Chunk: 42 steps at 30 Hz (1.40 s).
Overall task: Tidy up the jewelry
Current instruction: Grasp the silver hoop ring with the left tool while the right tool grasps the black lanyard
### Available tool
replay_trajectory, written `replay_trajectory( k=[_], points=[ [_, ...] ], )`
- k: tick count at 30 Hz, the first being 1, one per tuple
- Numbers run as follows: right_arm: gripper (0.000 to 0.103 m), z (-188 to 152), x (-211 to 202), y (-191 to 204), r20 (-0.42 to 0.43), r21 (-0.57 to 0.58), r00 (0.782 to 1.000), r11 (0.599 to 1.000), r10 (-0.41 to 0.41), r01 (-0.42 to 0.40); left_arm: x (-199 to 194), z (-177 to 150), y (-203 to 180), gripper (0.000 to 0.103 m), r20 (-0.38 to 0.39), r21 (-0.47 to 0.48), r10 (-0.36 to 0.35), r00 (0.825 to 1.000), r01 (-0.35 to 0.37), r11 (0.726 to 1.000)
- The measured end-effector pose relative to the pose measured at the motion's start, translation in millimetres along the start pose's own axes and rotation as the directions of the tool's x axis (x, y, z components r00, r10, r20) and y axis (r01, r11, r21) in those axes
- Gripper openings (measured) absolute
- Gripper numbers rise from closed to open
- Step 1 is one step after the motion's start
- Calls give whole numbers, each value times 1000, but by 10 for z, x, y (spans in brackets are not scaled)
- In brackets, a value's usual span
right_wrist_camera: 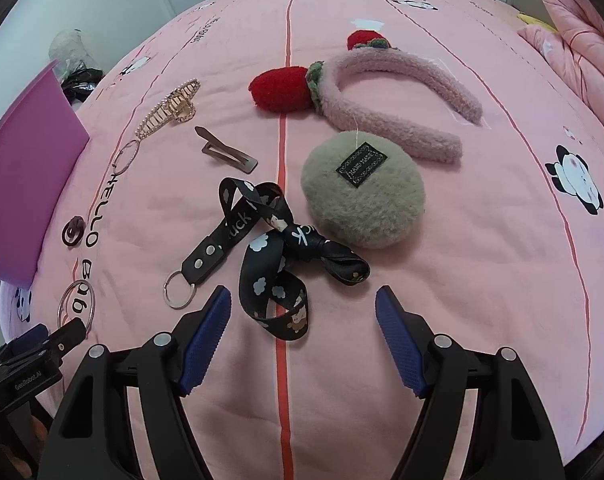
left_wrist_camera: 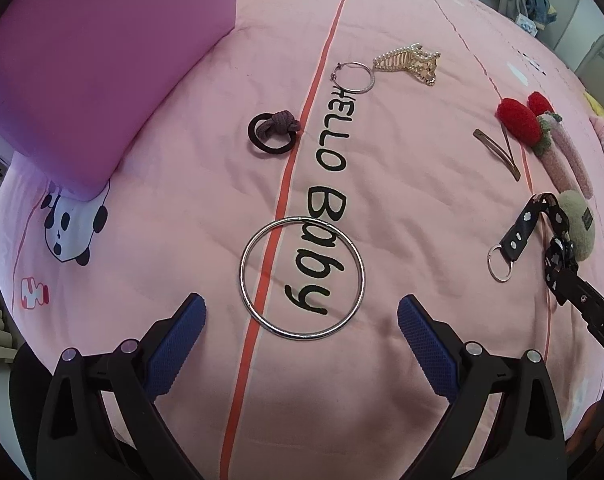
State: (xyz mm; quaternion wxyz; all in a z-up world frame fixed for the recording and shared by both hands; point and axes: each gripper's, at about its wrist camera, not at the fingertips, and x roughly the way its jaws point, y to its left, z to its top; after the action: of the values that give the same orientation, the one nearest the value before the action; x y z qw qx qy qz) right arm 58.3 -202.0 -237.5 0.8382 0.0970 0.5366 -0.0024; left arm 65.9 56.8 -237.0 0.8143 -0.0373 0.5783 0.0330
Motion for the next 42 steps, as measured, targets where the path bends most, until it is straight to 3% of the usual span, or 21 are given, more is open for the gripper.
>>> replay_trajectory(
  k=[25, 42],
  points=[
    [71, 154, 358, 160, -16, -17, 995, 995, -97, 97, 245, 87, 6, 97, 0, -8, 45, 999, -45, 999],
    [71, 195, 475, 271, 22, -61, 987, 985, -159, 160, 375, 131, -72, 97, 27, -14, 104, 994, -104, 995]
  ],
)
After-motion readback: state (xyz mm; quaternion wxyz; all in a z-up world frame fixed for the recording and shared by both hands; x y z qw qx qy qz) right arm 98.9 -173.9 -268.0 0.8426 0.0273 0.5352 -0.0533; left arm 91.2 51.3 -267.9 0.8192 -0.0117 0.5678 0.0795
